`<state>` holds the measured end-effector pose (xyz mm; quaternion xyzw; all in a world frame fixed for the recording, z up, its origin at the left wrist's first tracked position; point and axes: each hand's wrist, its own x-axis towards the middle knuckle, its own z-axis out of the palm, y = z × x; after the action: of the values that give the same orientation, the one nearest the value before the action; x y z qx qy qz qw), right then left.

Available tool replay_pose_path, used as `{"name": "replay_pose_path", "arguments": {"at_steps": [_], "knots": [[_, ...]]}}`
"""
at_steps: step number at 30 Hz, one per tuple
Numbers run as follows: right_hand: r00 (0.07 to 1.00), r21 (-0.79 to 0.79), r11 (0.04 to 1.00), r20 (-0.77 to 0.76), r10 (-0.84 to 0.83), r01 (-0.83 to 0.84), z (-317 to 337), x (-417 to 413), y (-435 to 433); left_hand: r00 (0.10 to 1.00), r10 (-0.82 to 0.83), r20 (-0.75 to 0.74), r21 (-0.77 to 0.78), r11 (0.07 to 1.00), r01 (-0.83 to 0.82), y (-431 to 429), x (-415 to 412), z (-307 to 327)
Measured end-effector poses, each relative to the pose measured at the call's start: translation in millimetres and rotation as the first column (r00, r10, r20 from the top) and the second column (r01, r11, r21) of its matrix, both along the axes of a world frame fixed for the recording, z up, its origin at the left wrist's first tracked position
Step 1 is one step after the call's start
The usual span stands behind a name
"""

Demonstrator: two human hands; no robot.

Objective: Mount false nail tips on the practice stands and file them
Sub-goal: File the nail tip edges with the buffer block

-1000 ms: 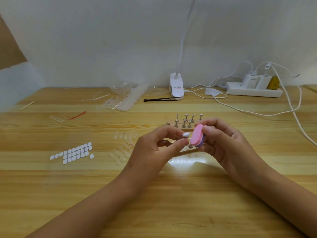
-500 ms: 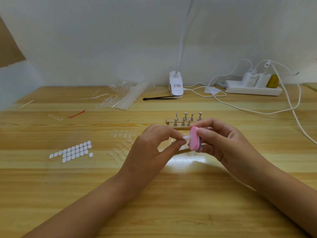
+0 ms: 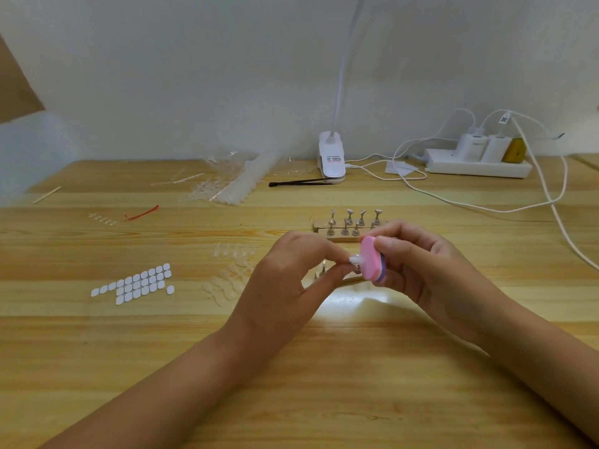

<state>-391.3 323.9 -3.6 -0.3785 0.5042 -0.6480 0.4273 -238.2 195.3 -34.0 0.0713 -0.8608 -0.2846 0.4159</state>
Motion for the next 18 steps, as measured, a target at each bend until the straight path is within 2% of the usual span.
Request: {"name": "replay_pose_path", "arguments": {"at_steps": [2, 6, 10, 14, 18], "knots": [[1.0, 0.004, 1.0, 0.004, 0.022, -0.022, 0.4, 1.3, 0.1, 1.0, 0.001, -0.007, 0.018, 1.0, -0.001, -0.6, 0.0, 0.4], [0.999, -0.022, 0.998, 0.01, -0.053, 0.053, -1.2, -1.0, -1.3, 0.999, -0.044, 0.003, -0.131, 0.99, 0.044, 0.4, -2.0, -0.6], [0.999, -0.009, 1.0, -0.023, 0.027, -0.027, -1.0, -1.0, -0.7, 1.0, -0.006, -0.007, -0.019, 1.0, 0.006, 0.8, -0.7, 1.1], [0.996, -0.058, 0.994, 0.0, -0.09, 0.089, -4.7, -1.5, -2.3, 1.0, -0.019, -0.011, -0.141, 0.99, 0.018, 1.4, -1.2, -0.1], [0.995, -0.073, 0.992, 0.029, -0.096, 0.098, -4.7, -4.7, -2.4, 1.0, -0.013, -0.004, -0.11, 0.994, 0.013, 7.7, -2.1, 0.7]]}}
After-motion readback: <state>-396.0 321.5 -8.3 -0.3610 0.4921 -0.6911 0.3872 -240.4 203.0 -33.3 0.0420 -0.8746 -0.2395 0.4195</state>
